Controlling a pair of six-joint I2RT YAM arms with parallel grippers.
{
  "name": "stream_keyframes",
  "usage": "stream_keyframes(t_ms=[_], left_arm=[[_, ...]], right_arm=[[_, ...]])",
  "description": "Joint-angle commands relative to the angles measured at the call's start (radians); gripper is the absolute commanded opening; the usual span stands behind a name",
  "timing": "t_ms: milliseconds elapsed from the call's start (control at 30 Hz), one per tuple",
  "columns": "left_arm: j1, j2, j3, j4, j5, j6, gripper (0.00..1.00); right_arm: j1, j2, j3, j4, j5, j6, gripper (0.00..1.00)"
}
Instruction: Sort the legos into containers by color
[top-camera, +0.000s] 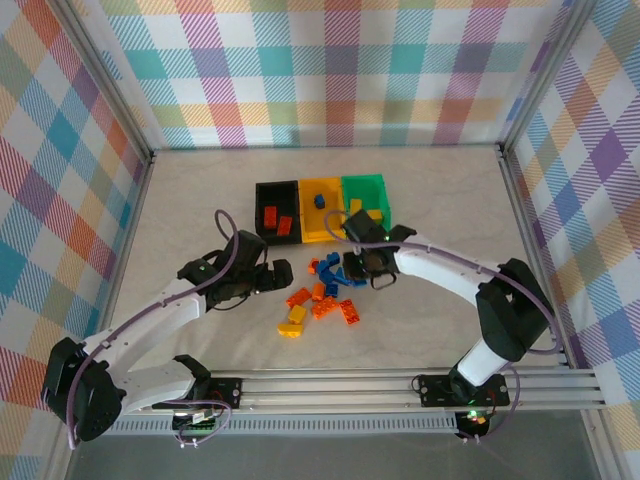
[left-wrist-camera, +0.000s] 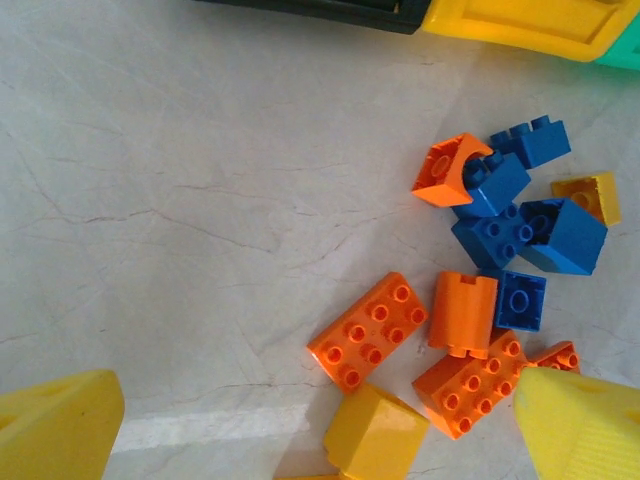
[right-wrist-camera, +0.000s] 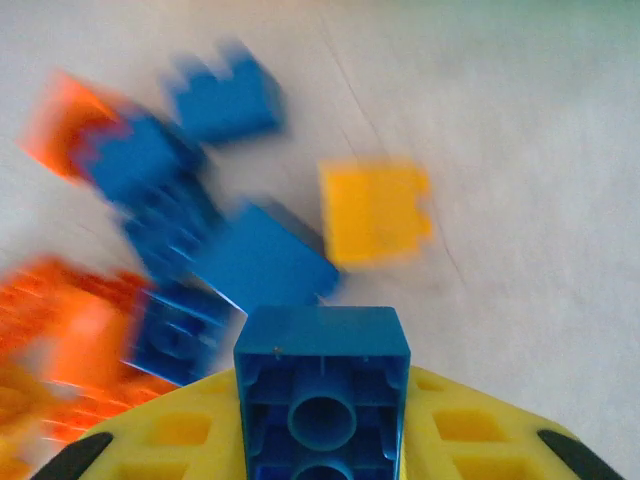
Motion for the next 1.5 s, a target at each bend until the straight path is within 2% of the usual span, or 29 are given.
stream_keyframes(t_ms=[0, 300, 567, 700, 800, 933, 1033, 1167, 1300, 1467], left_arm=[[0.015, -0.032, -0.02, -0.036, 0.017, 0.008, 1.0], [0.019, -0.079, -0.028, -0.084, 0.008, 0.019, 1.0], [0.028, -0.085, -0.028, -0.098, 0.018, 0.03, 1.0], [0.031, -0.078, -0.02, -0.098, 0.027, 0.037, 1.0], [0.031, -0.07, -0.012, -0.099, 0.035, 0.047, 1.0], [0.032, -0.056, -0.009, -0.096, 0.042, 0.055, 1.0], [0.032, -0.039, -0.005, -0.088, 0.07, 0.071, 1.0], [0.017, 0.01, 0.01, -0.082, 0.135, 0.107, 0.99], [-0.066, 0.075, 0.023, -0.093, 0.155, 0.138, 0.98], [-0.223, 0.177, 0.035, -0.118, 0.127, 0.16, 1.0]], right_arm=[[-0.005, 0.089, 0.171, 0.008, -0.012, -0.065, 0.29], [-0.072, 0.385, 0.554, -0.019, 0.04, -0.099, 0.3], [-0.119, 0.54, 0.773, -0.098, 0.074, -0.134, 0.32], [-0.126, 0.589, 0.836, -0.123, 0.036, -0.151, 0.39], [-0.125, 0.583, 0.838, -0.107, 0.002, -0.151, 0.53], [-0.124, 0.531, 0.813, -0.087, 0.002, -0.154, 0.65], [-0.124, 0.456, 0.738, -0.075, -0.001, -0.149, 0.66], [-0.122, 0.316, 0.529, -0.02, -0.035, -0.115, 0.67], [-0.111, 0.17, 0.301, 0.037, -0.034, -0.087, 0.68], [-0.112, 0.03, 0.096, 0.077, -0.02, -0.047, 0.7]])
